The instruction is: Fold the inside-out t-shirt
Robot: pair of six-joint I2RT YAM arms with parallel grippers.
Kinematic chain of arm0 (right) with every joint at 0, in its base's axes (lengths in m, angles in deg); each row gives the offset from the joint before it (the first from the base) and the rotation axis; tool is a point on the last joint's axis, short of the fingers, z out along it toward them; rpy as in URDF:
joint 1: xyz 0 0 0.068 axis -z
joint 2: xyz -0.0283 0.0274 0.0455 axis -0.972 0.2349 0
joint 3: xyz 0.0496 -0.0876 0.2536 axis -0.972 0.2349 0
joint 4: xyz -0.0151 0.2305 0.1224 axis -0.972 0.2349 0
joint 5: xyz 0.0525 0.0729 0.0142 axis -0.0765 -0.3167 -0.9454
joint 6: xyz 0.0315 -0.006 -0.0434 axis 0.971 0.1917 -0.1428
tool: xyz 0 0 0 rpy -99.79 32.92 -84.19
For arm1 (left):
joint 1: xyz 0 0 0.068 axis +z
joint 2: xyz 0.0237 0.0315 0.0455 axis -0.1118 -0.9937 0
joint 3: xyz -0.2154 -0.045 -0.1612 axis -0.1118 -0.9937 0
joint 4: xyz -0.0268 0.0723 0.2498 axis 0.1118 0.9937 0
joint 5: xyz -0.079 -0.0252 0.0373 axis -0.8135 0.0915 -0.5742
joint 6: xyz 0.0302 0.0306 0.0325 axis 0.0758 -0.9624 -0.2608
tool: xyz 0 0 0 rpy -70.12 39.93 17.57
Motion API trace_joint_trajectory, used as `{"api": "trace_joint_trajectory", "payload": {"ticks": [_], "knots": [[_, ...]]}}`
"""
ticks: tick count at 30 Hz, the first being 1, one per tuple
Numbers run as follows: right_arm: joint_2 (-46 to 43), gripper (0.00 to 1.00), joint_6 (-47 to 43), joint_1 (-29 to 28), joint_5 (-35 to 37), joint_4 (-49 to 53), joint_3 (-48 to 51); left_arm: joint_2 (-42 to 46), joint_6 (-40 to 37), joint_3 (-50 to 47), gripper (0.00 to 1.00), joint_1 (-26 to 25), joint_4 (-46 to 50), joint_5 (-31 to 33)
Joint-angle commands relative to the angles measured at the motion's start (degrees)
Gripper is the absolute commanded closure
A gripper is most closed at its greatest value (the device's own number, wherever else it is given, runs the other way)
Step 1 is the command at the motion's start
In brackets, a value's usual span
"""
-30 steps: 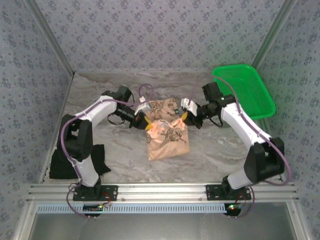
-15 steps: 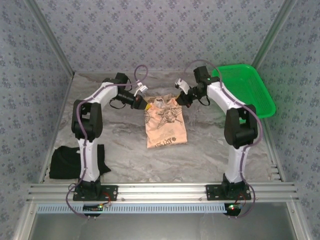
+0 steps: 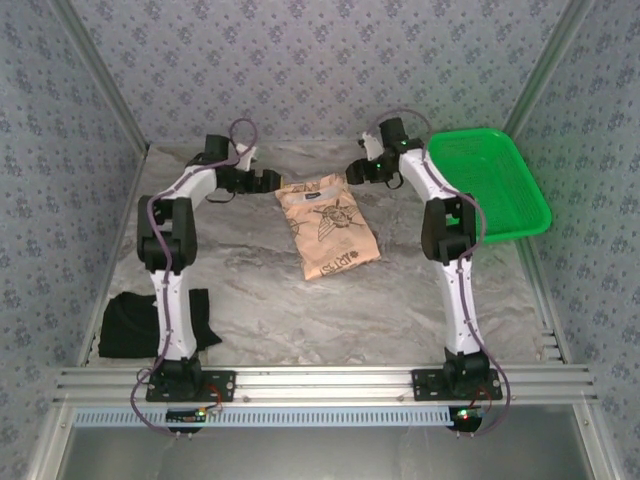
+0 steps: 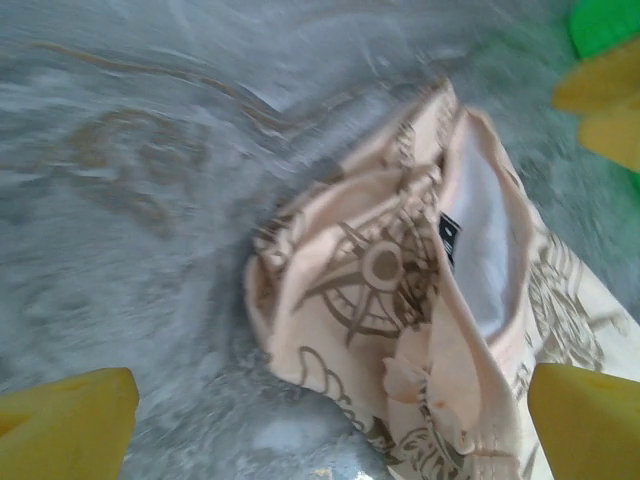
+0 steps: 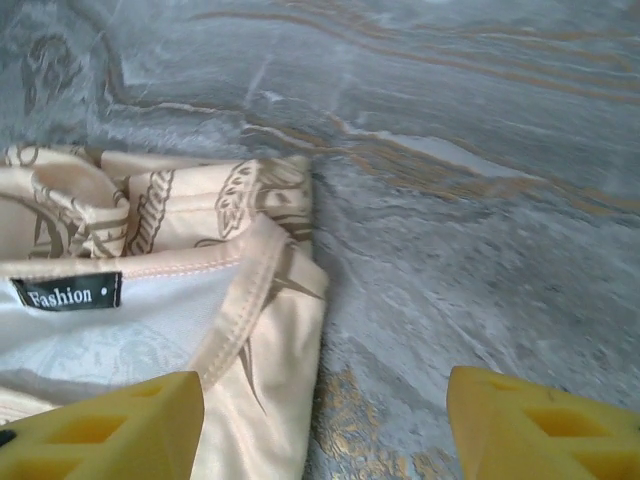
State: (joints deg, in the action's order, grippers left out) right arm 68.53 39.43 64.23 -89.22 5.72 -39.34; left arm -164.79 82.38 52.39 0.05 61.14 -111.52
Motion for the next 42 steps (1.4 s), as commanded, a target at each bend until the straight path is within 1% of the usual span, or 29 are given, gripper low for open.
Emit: {"api": "trace_joint_trajectory", "payload": {"ticks": [1,3,5,7,9,11,12,14,17,19,21,23,26,27,29,31,33,34,35,36,37,38,39,40,41,42], "knots": [[-9.74,0.33,6.56,-0.43,1.07,-2.28,10.35,8.90,9.42,-4.76,0.00,-2.20,-10.69,8.46],[-16.47,0.34,4.12,-2.29,5.07,-6.69,19.55,10.88,9.61,-7.05,0.00,-3.08,-9.08,10.35],[-22.10,0.37,1.33,-4.84,8.82,-9.00,27.20,12.47,9.06,-9.88,0.01,-3.47,-8.34,8.36],[-26.71,0.39,-1.24,-7.63,11.51,-10.41,33.71,13.93,9.46,-13.04,0.01,-3.89,-7.81,8.12],[-29.06,0.41,-2.27,-9.87,13.43,-8.88,36.71,14.54,9.02,-14.95,0.00,-4.11,-5.87,6.60],[-30.43,0.41,-2.07,-12.40,14.12,-7.50,39.27,14.96,10.95,-16.02,0.00,-4.02,-4.33,7.62],[-31.18,0.42,-1.22,-13.66,14.08,-7.93,41.22,15.23,9.18,-16.14,0.01,-4.11,-2.76,7.58],[-32.16,0.44,0.68,-16.23,13.52,-9.55,45.39,16.72,6.39,-16.61,0.00,-4.57,-0.95,12.06],[-31.95,0.48,2.84,-19.51,13.15,-11.58,51.09,19.75,5.86,-17.94,0.01,-4.56,-1.57,16.54],[-31.45,0.49,4.42,-21.56,12.03,-12.12,54.50,22.54,5.69,-19.05,0.00,-5.19,-1.20,24.20],[-32.15,0.50,6.10,-24.24,11.25,-13.57,58.78,26.16,7.52,-21.37,0.01,-5.32,-2.79,29.49],[-33.74,0.50,7.94,-27.44,11.04,-13.91,63.26,29.85,9.65,-23.02,0.01,-5.08,-3.53,31.37],[-38.81,0.50,12.51,-32.66,10.90,-14.73,70.50,33.40,15.39,-22.10,0.00,-4.70,2.12,33.82],[-41.08,0.50,14.70,-34.82,11.04,-15.24,72.75,34.15,18.04,-21.38,0.00,-4.37,5.71,34.21],[-45.76,0.46,18.60,-37.84,12.73,-15.52,76.32,34.88,19.71,-21.21,0.00,-3.17,8.00,30.73],[-52.24,0.43,20.47,-39.22,15.64,-15.26,78.20,35.95,19.00,-22.48,0.01,-3.33,8.03,25.69],[-58.13,0.38,20.11,-38.56,19.42,-14.26,77.82,38.72,18.45,-25.68,0.02,-5.43,6.48,24.03],[-60.93,0.36,18.91,-37.59,21.55,-14.00,77.23,40.20,16.75,-27.93,0.02,-6.85,5.28,22.24],[-62.81,0.32,17.59,-36.12,22.13,-14.23,76.70,41.06,14.73,-29.32,0.01,-8.08,4.75,20.19],[-64.24,0.27,14.88,-33.40,20.22,-14.56,76.00,41.47,11.72,-30.93,0.01,-9.54,4.85,17.26],[-64.54,0.22,12.55,-29.36,16.68,-15.06,75.34,41.05,8.33,-31.64,0.02,-10.75,6.19,14.36],[-63.81,0.22,10.91,-25.25,13.03,-14.99,74.23,40.03,5.43,-31.76,0.02,-11.66,7.86,12.65],[-61.66,0.27,8.39,-20.37,6.52,-14.54,72.24,38.52,2.36,-31.55,0.02,-12.76,9.89,10.54],[-58.42,0.34,5.16,-15.11,0.76,-13.23,69.16,36.02,-0.76,-30.64,0.03,-13.56,12.22,8.68],[-55.22,0.42,3.65,-12.10,-2.08,-11.70,66.54,33.70,-2.49,-29.41,0.04,-13.89,13.99,7.72],[-51.14,0.43,1.72,-9.71,-2.03,-9.24,62.30,30.90,-3.01,-28.14,0.07,-14.00,15.61,7.71]]}}
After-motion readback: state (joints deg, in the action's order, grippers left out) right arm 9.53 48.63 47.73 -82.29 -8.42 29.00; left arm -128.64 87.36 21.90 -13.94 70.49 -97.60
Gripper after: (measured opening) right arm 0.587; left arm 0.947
